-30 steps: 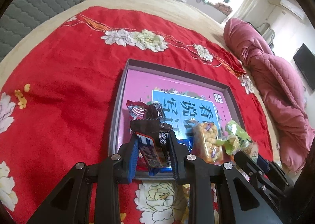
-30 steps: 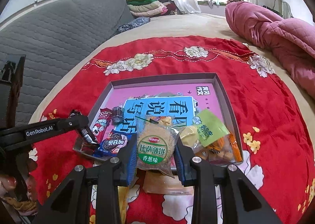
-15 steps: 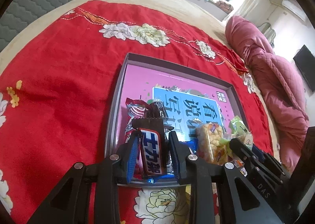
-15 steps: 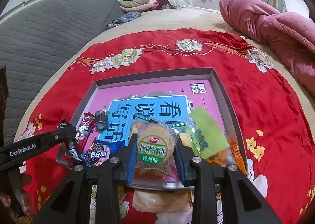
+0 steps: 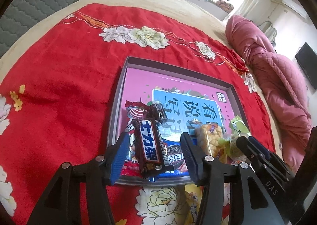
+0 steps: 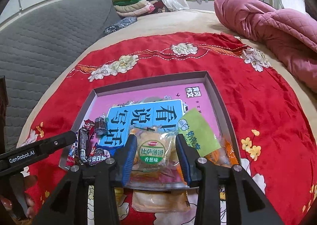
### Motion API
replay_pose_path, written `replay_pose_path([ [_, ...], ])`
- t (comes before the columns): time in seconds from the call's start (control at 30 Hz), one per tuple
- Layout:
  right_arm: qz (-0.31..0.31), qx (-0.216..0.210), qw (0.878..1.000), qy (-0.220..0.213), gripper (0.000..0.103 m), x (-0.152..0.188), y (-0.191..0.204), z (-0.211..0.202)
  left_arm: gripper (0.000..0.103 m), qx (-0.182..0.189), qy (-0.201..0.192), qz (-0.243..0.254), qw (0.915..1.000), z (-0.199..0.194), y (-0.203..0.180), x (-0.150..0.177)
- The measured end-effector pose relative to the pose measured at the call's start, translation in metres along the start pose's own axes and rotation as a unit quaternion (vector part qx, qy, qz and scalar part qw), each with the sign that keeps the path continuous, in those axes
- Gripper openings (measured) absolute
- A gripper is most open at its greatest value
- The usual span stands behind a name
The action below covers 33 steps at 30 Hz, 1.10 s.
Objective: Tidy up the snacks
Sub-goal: 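Carry the biscuit pack into the tray with the right gripper while the left places the chocolate bar, then grasp the yellow Alpenliebe candy stick with the left gripper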
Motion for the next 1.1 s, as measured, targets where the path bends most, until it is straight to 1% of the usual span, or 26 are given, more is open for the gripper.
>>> replay_pose_path([
  [0.03, 0.000, 0.000, 1.000, -0.001, 0.045, 0.000, -0.001, -0.001, 0.055, 0.000, 0.000, -0.001, 1.0000, 0.000, 0.000, 0.000],
  [0.3, 0.013, 0.002, 1.000, -0.010, 0.047, 0.000, -0.010, -0.013, 0.057, 0.001, -0.006, 0.001, 1.0000, -0.012, -0.001, -0.001],
  [0.43, 0.021, -0.001, 1.000, -0.014, 0.053, 0.001, -0.016, -0.022, 0.057, 0.002, -0.005, 0.004, 1.0000, -0.017, -0.002, 0.002],
  [0.47, 0.023, -0.003, 1.000, -0.014, 0.054, 0.001, -0.017, -0.024, 0.058, 0.003, -0.003, 0.006, 1.0000, -0.018, -0.002, 0.003],
  [0.57, 0.024, -0.005, 1.000, -0.017, 0.055, 0.004, -0.021, -0.034, 0.064, 0.005, 0.002, 0.007, 1.0000, -0.022, -0.003, 0.008],
  [0.7, 0.028, -0.013, 0.999, -0.015, 0.061, 0.011, -0.022, -0.042, 0.065, 0.010, 0.010, 0.006, 0.9999, -0.026, -0.005, 0.015],
  [0.87, 0.029, -0.025, 0.999, -0.004, 0.062, 0.022, -0.022, -0.045, 0.065, 0.017, 0.024, 0.019, 0.9994, -0.031, -0.014, 0.028],
  [1.0, 0.026, -0.031, 0.999, 0.006, 0.066, 0.034, -0.022, -0.045, 0.065, 0.022, 0.041, 0.029, 0.9985, -0.030, -0.021, 0.042],
  [1.1, 0.029, -0.035, 0.999, 0.018, 0.066, 0.043, -0.026, -0.042, 0.065, 0.025, 0.057, 0.030, 0.9976, -0.028, -0.024, 0.053],
])
Point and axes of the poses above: each gripper's, at about its wrist camera, not at the fingertips, and z roughly the way its jaws point, y to its left, x to its underside, the point moved 6 cm from there along z, roughly the way its jaws point, and after that the axes turned 1 degree about x, right-handed, at the moved point
